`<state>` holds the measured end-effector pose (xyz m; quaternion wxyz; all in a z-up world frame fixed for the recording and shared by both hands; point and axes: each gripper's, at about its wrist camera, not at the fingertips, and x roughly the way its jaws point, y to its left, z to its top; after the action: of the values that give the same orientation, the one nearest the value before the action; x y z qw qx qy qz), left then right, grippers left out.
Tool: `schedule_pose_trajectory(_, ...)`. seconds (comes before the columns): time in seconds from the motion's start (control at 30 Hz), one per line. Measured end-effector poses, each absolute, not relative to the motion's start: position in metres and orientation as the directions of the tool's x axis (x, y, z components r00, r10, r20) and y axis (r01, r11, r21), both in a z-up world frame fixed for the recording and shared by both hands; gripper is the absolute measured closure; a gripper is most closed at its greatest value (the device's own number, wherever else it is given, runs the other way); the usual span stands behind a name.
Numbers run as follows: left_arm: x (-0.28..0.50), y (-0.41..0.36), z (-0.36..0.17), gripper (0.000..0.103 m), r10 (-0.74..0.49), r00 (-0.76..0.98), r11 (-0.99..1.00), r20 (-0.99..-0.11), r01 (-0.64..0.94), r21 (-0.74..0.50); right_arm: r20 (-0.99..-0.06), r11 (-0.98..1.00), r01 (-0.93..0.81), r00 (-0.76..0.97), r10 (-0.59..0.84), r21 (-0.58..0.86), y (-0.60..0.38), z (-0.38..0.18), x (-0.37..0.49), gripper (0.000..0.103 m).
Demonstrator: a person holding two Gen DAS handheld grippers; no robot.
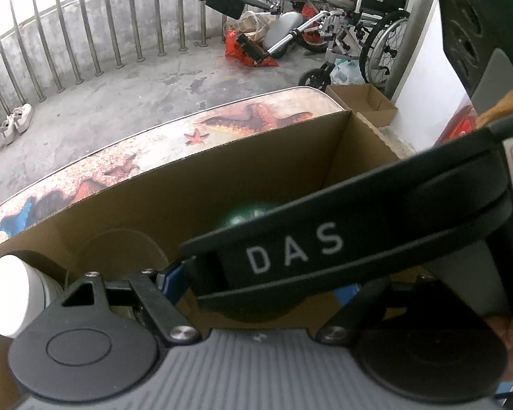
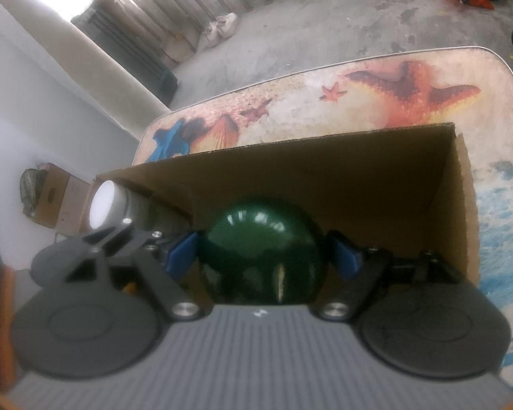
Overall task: Organize rigid objects
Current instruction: 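Lift the green jar with the right gripper and lower it into the box, then open the right gripper to release the green jar in the box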
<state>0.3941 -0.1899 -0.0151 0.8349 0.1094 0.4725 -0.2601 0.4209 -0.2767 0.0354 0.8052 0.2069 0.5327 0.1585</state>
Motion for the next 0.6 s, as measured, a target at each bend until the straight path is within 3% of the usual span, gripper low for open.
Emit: schedule_pose_trajectory(0.6,0.3897,-0.1873,-0.0085,0.017,-0.359,0.441,0.836,-0.823,0.544,-0.074,-0.772,0.852,-0.035,0.406,0.489,0.522,-0.2817,0.0401,0.4203,0.023)
